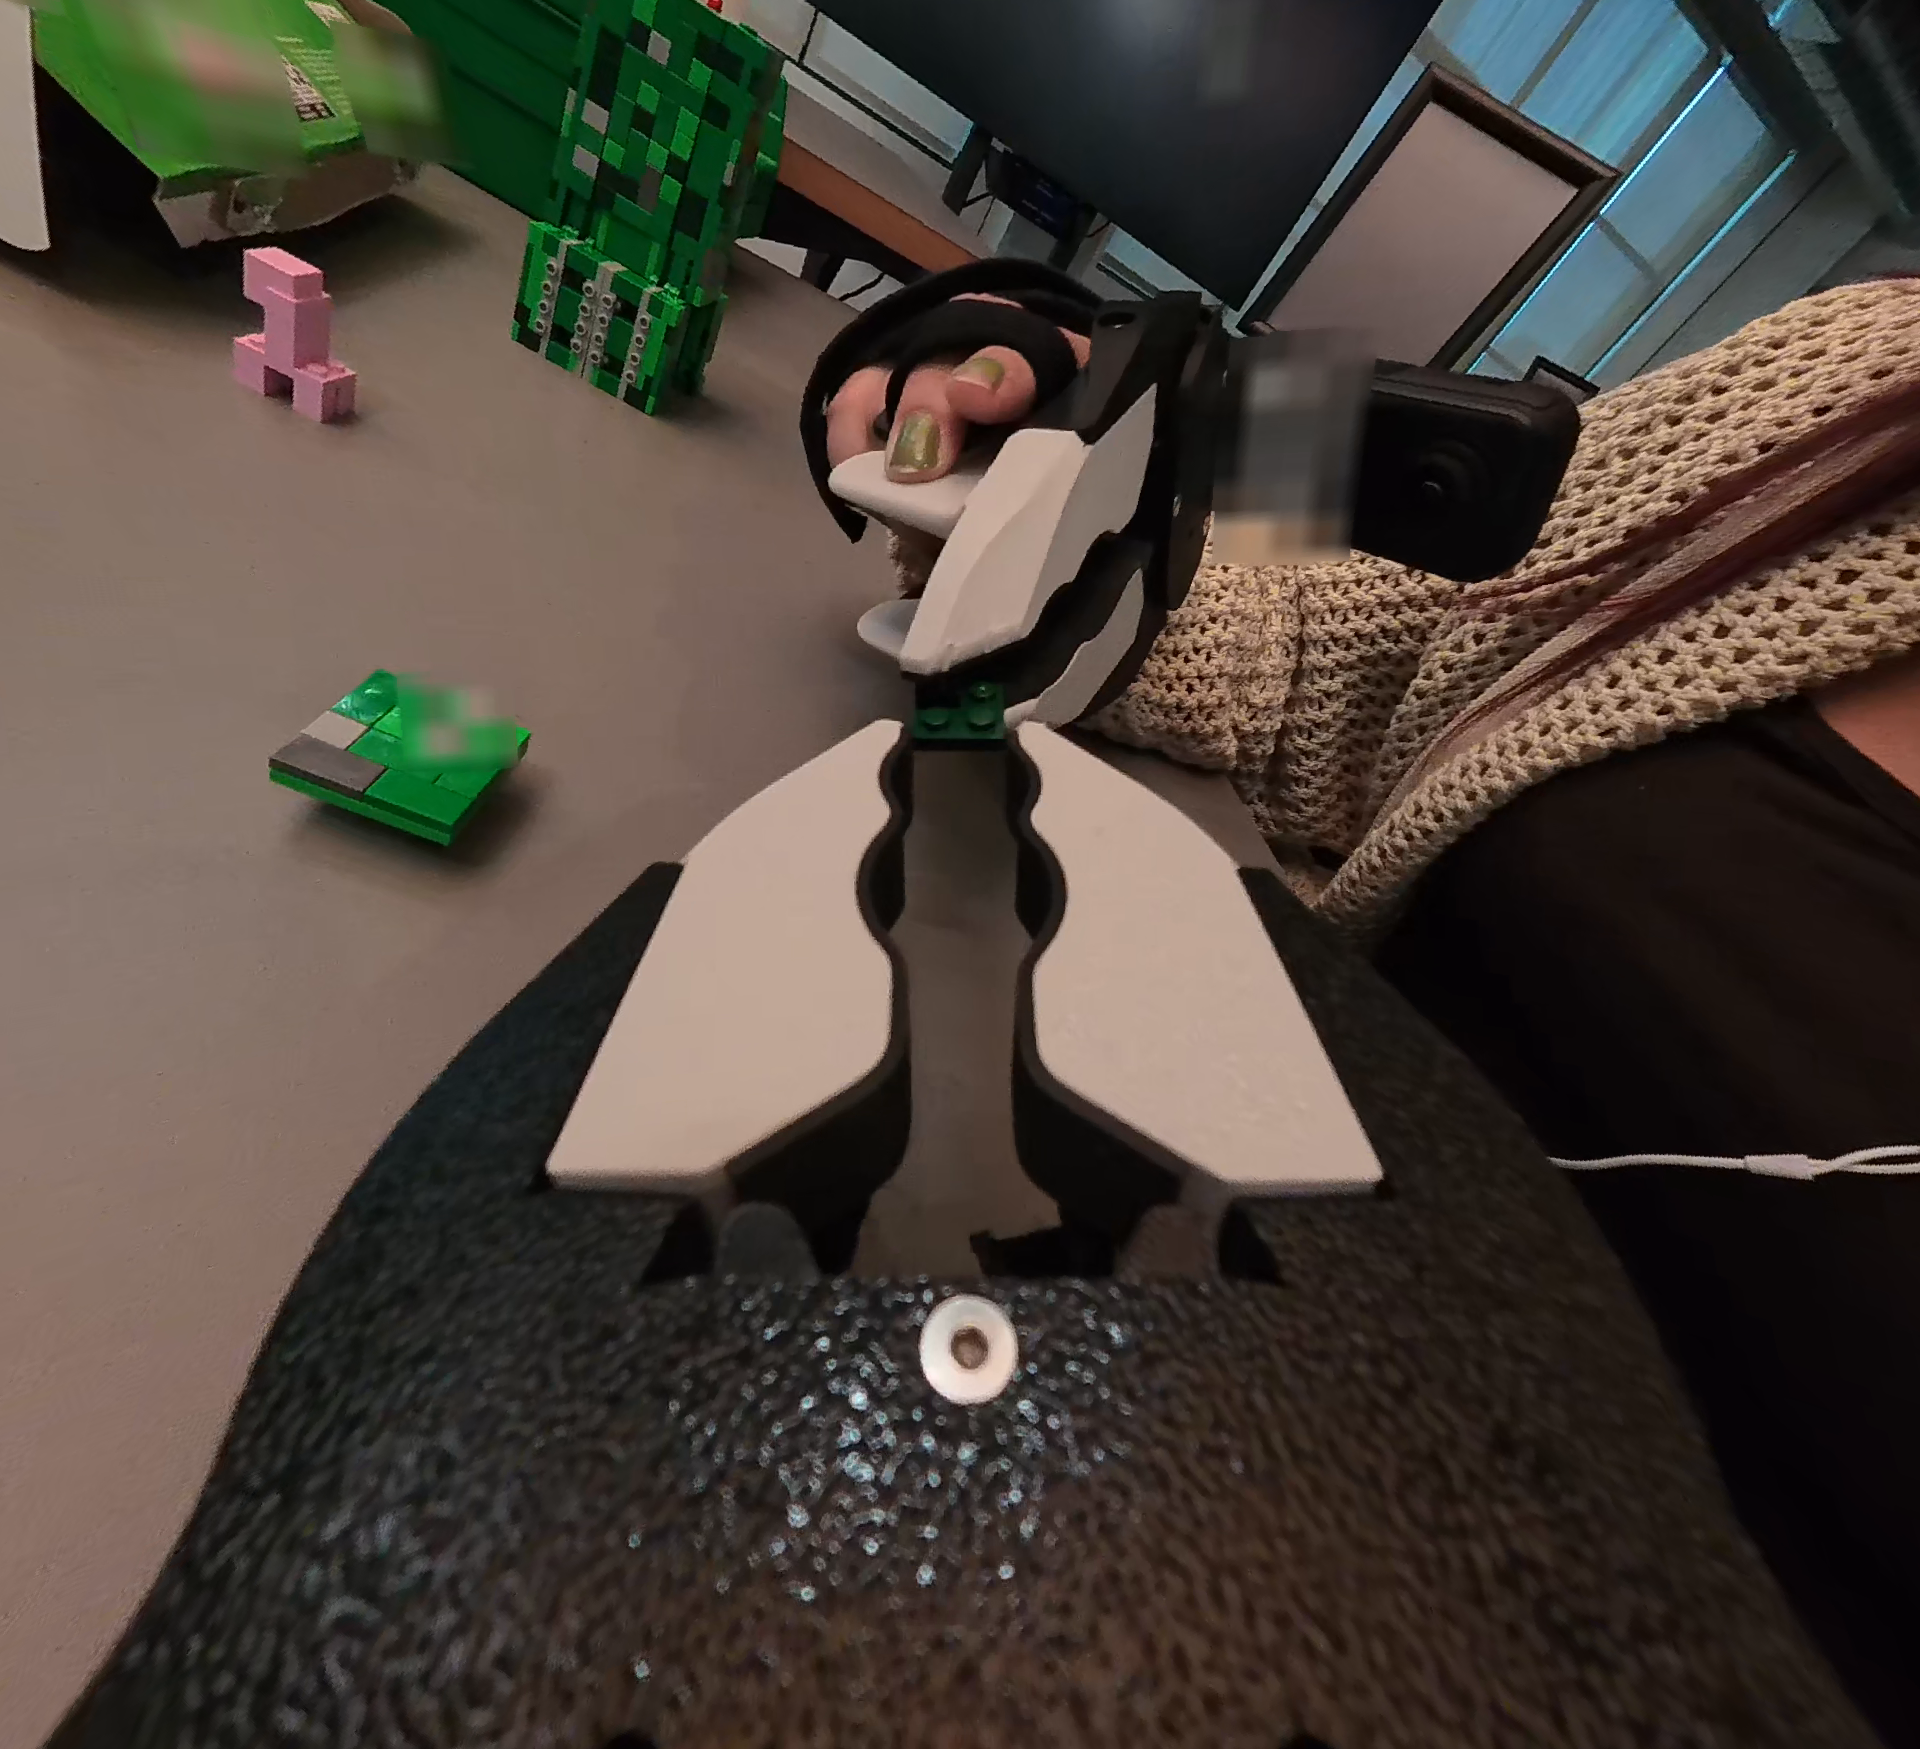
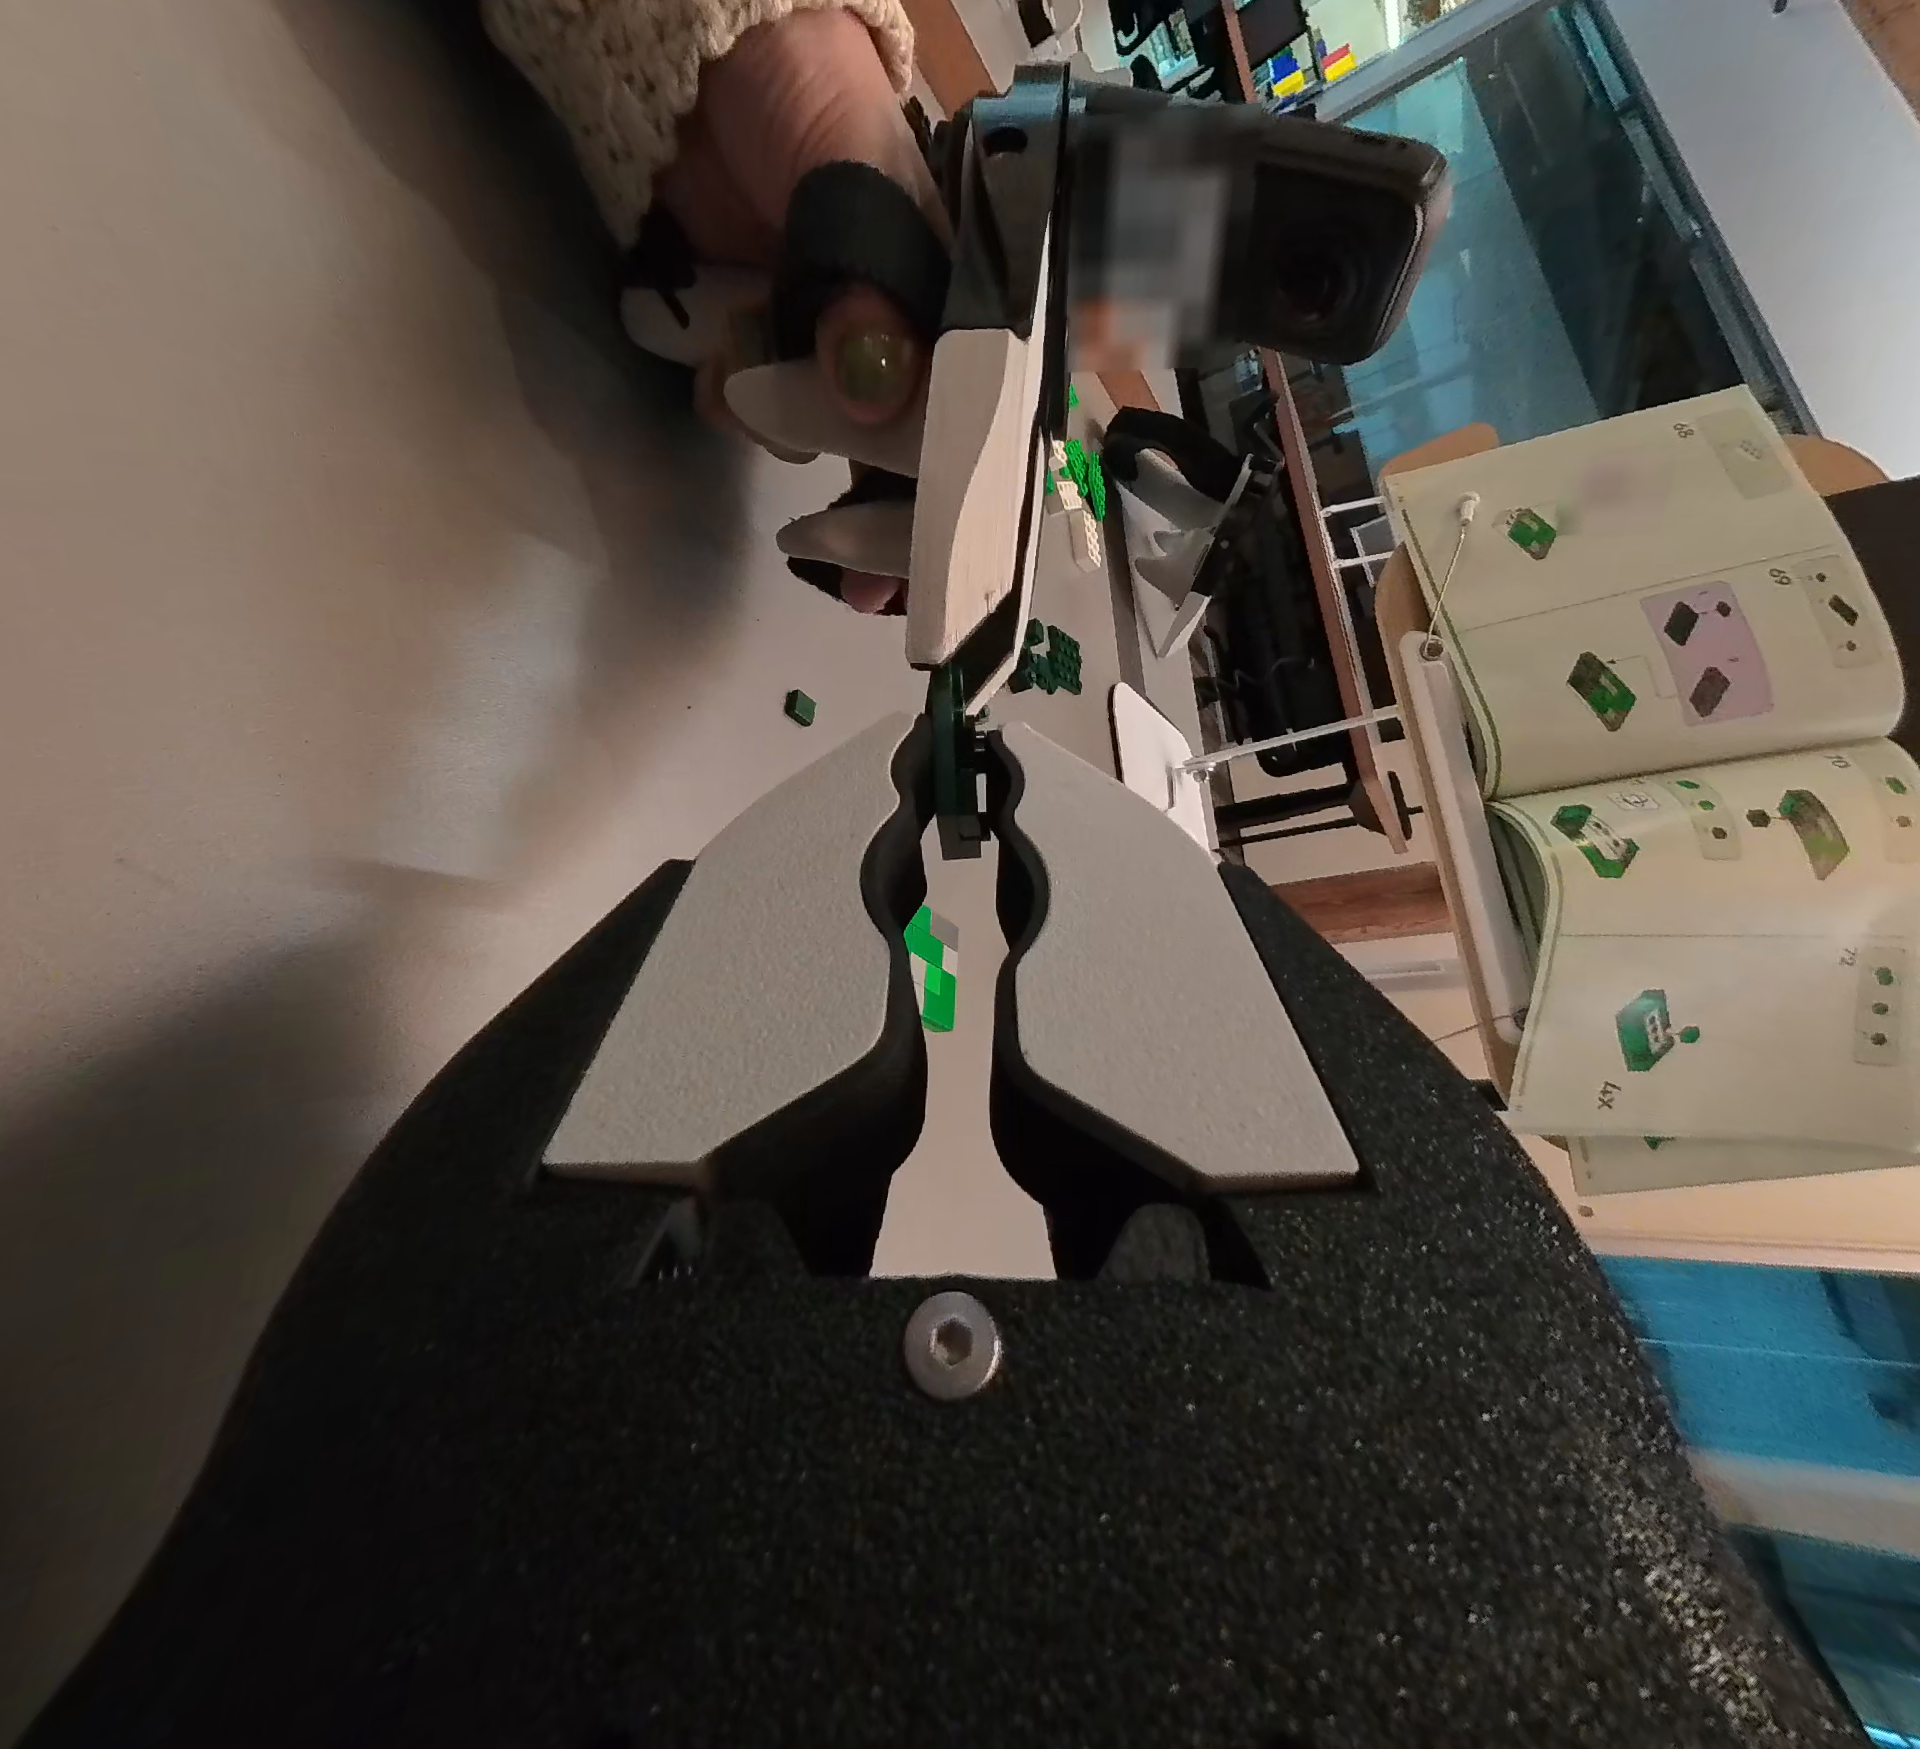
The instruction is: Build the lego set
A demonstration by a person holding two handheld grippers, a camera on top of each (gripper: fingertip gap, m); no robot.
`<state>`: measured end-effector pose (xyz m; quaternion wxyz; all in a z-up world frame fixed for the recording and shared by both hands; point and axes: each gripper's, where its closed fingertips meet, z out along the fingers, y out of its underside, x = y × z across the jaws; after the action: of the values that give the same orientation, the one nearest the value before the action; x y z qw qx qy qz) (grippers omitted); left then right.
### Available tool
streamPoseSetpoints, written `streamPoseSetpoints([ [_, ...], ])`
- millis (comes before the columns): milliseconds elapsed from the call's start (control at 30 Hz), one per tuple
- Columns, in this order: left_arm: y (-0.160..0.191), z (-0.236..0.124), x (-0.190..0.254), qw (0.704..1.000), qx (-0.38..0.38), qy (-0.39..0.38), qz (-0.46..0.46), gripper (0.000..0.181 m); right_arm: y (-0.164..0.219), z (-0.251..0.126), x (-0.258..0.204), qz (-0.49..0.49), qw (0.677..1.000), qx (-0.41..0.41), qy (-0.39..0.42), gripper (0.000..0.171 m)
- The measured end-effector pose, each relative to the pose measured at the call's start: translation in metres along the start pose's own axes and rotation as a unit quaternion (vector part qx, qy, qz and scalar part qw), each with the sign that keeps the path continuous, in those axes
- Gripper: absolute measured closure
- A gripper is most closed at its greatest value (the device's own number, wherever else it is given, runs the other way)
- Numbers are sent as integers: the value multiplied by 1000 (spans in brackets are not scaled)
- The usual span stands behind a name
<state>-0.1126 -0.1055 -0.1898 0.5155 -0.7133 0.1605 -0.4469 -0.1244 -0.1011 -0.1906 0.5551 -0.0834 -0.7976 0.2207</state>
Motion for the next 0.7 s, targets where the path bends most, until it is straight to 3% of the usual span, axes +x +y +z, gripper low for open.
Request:
streamPoseSetpoints([
  [500, 0, -1, 2, 1000, 1, 8, -4, 166, -4, 0, 0, 10, 1000, 7, -1, 163],
  [700, -4, -4, 2, 1000, 16, -2, 14, 166, -2, -3, 6, 80, 997, 12, -14, 142],
])
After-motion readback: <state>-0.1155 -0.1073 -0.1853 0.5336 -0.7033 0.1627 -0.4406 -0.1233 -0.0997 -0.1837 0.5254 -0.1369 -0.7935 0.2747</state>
